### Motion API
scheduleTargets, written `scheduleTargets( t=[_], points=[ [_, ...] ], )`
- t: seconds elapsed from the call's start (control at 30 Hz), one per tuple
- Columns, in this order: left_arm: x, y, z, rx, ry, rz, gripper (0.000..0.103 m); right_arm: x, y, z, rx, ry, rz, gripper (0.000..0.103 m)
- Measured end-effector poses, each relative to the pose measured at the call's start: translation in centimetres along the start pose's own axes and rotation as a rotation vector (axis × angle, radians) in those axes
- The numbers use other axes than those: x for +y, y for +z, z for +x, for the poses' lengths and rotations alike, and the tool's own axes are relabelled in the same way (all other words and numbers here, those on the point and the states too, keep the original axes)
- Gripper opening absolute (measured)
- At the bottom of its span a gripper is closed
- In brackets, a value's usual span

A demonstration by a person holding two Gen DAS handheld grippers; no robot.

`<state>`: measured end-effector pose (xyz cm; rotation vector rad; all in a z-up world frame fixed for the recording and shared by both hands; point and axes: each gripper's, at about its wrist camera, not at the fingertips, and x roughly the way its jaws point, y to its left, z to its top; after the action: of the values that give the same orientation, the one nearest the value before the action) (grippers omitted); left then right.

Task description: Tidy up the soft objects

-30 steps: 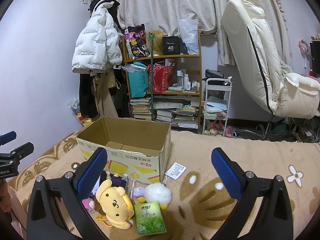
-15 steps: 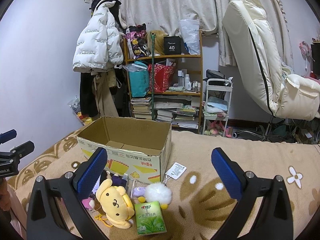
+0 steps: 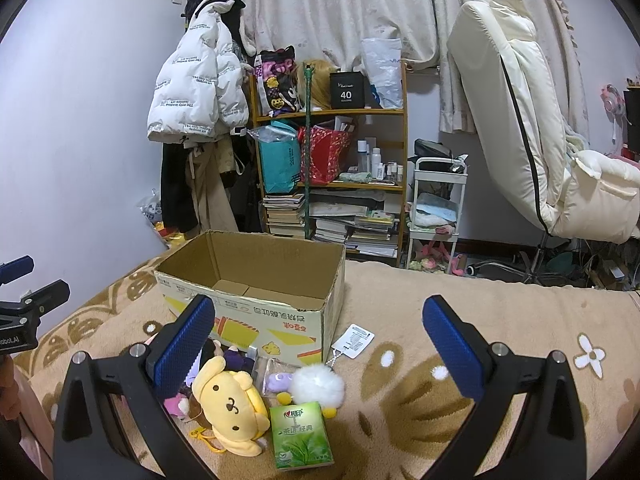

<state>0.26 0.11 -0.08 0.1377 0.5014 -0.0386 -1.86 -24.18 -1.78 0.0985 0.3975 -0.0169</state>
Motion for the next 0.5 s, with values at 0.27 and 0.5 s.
scheduleTargets(
  t=[0.27, 0.5],
  points=[
    [-0.04, 0.01, 0.01, 0.001, 0.000, 0.000, 0.102, -0.06, 0.03, -0.03, 0.000, -0.001, -0.004, 0.103],
    [-0.06, 0.02, 0.02, 0.000, 0.000, 0.001, 0.102, -0.09, 0.05, -0.04, 0.002, -0.001, -0.005, 0.103]
  ],
)
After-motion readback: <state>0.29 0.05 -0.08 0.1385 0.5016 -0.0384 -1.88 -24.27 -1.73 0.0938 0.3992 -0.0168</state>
